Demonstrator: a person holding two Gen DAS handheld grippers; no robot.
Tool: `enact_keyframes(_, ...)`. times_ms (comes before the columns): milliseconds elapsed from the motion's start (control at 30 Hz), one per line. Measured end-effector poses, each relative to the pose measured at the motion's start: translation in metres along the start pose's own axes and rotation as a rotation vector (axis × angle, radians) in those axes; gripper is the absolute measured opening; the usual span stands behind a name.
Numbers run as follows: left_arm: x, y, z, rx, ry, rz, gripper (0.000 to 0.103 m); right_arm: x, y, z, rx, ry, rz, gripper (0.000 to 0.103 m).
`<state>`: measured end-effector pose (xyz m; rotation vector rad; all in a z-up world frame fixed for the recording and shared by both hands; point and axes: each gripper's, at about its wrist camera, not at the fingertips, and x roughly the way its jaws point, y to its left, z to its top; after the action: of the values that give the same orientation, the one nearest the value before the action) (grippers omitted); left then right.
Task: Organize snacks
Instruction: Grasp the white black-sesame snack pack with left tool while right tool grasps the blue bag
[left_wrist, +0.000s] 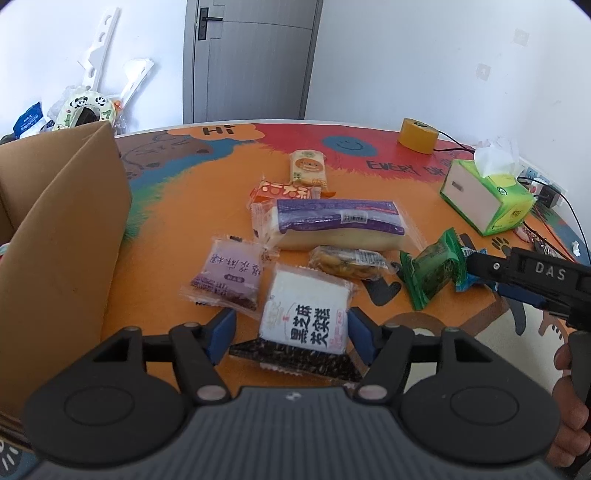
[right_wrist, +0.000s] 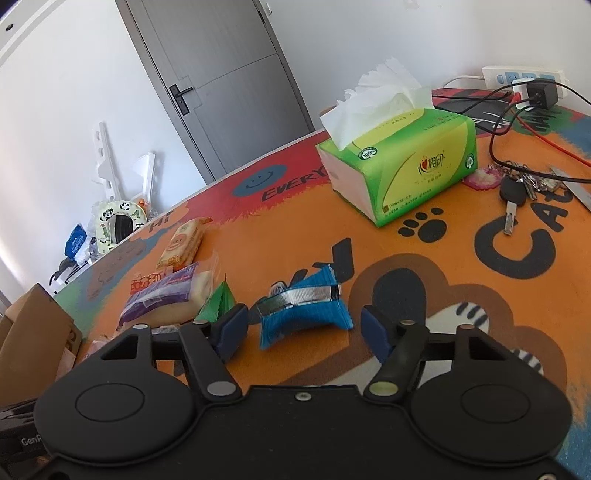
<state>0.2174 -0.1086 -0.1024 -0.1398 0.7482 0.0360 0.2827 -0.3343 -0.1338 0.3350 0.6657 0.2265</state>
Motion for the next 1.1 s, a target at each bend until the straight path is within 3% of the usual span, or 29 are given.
enact_keyframes(267,0.01,-0.01,0.0,0.034,-0.002,-0.011,0.066,0.009,0.005,0.004,-0.009,0.002,-0.012,0.059)
enact_keyframes(333,0.011,-0.012,-0.001,0.044,-0.003,-0.005,0.065,0.011,0.007,0.004,-0.019,0.004,-0.01,0.049)
enact_keyframes(400,0.01,-0.01,-0.001,0.04,-0.008,-0.002,0.06,0.011,0.008,0.003,-0.025,0.007,-0.003,0.044)
enact_keyframes(467,0.009,-0.008,0.0,0.032,-0.01,-0.018,0.048,0.009,0.01,0.002,-0.031,0.011,-0.005,0.038)
enact_keyframes(533,0.007,-0.008,0.0,0.027,-0.007,-0.013,0.047,0.003,0.011,0.001,-0.038,0.008,0.005,0.026)
enact_keyframes(633,0.003,-0.008,-0.001,0.018,-0.012,-0.012,0.046,-0.004,0.009,-0.003,-0.029,0.015,0.019,0.025)
enact_keyframes(667,0.002,-0.008,-0.002,0.013,-0.017,-0.01,0.046,-0.007,0.008,-0.005,-0.032,0.014,0.02,0.02)
enact_keyframes(700,0.0,-0.008,-0.003,0.009,-0.022,-0.011,0.046,-0.009,0.008,-0.007,-0.035,0.019,0.017,0.001)
enact_keyframes(967,-0.011,-0.01,-0.007,0.005,-0.041,-0.021,0.046,-0.03,0.003,-0.018,-0.015,0.017,0.047,0.001)
enact_keyframes(1100,-0.012,-0.006,-0.002,-0.013,-0.06,-0.016,0.046,-0.028,-0.001,-0.012,0.01,0.002,0.027,0.031)
